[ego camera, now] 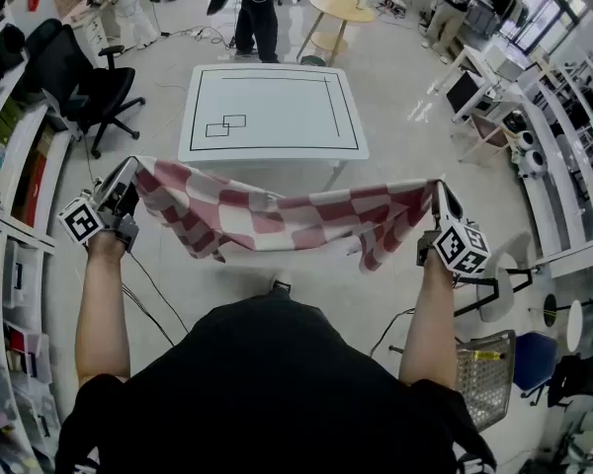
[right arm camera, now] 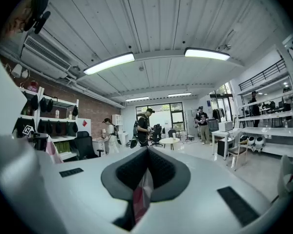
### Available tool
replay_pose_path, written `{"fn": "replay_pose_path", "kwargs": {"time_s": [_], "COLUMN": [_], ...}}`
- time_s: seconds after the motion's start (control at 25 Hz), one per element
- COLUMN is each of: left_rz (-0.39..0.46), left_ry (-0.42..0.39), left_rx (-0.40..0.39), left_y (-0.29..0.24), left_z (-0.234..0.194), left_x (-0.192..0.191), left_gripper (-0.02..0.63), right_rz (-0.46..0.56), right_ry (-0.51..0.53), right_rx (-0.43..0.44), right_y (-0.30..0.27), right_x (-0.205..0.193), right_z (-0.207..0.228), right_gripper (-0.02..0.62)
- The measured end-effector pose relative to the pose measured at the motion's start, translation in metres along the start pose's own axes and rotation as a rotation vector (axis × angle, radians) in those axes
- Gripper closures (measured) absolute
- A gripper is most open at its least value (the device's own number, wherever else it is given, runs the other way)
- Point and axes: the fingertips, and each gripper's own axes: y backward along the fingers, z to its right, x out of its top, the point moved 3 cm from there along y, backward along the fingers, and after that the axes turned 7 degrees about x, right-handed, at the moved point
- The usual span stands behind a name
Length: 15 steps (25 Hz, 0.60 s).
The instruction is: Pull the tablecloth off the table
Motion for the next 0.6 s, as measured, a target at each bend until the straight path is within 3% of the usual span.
{"fn": "replay_pose_path", "kwargs": {"time_s": [0.24, 0.6], "left_rz": [-0.052, -0.068], "left_ry": [-0.044, -0.1], "left_rx": [0.09, 0.12], "left_y": [-0.001, -0.001], "left_z": [-0.016, -0.019], "left_x": [-0.019, -0.03], "left_gripper": [0.586, 0.586], "right_rz": [-0.036, -0.074], "right_ry": [-0.013, -0.014], "right_rx": [-0.008, -0.005], "right_y": [-0.009, -0.011], "right_x": [-0.022, -0.042], "right_z": [0.003, -0.002], "right_gripper": [0.568, 0.568]}}
